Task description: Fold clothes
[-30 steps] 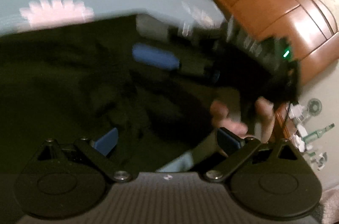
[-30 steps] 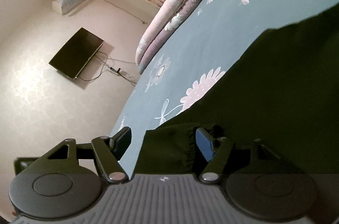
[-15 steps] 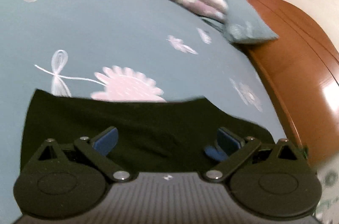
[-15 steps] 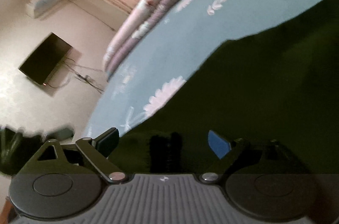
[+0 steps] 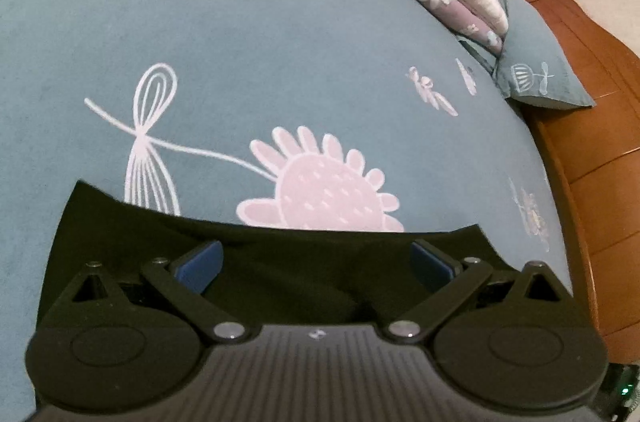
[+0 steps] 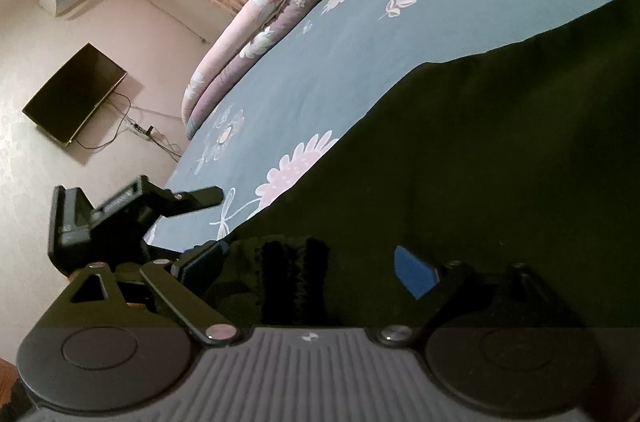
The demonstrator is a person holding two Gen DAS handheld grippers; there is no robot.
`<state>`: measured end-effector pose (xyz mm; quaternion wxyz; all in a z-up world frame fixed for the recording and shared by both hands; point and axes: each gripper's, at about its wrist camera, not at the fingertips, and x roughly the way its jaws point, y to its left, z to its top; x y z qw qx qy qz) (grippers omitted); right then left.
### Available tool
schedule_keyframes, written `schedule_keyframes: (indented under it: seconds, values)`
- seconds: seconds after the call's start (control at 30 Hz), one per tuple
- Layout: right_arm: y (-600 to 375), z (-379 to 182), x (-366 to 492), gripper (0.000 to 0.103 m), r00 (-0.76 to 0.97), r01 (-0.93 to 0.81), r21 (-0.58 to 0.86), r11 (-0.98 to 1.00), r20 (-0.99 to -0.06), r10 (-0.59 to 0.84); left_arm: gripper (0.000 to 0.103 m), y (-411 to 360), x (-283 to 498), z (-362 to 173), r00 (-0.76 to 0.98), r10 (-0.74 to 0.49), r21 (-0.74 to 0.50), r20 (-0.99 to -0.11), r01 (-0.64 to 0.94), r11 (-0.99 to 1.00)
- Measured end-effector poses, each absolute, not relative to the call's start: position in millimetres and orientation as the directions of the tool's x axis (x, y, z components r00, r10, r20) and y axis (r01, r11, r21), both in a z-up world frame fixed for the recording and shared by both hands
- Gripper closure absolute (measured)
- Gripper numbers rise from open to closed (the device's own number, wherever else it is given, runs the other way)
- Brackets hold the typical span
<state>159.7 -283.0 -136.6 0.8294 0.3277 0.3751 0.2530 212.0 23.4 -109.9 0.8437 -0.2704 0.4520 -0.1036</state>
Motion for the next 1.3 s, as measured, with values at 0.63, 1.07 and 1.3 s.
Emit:
schedule_keyframes:
  seconds: [0.63,1.07,1.3]
  values:
    - [-285,-140,157,0.003,0.589,-0.196,0.719,0.666,-0.457,0.666,0.004,51,223,-91,0.606,-0.381,-0.542,-0.698,-0.099,0.835]
    - [-285,-140,156,0.0,0.59,-0.207,0.711,0.672,-0.457,0.666,0.004,88,216,-109,0.628,-0.343,-0.556,-0.699,-0.174,0.813]
    - [-284,-138,155,0.0,0.589,-0.212,0.701,0.681,-0.465,0.661,0.004,88,210,-96,0.627,-0.371,-0.565,-0.685,-0.135,0.814]
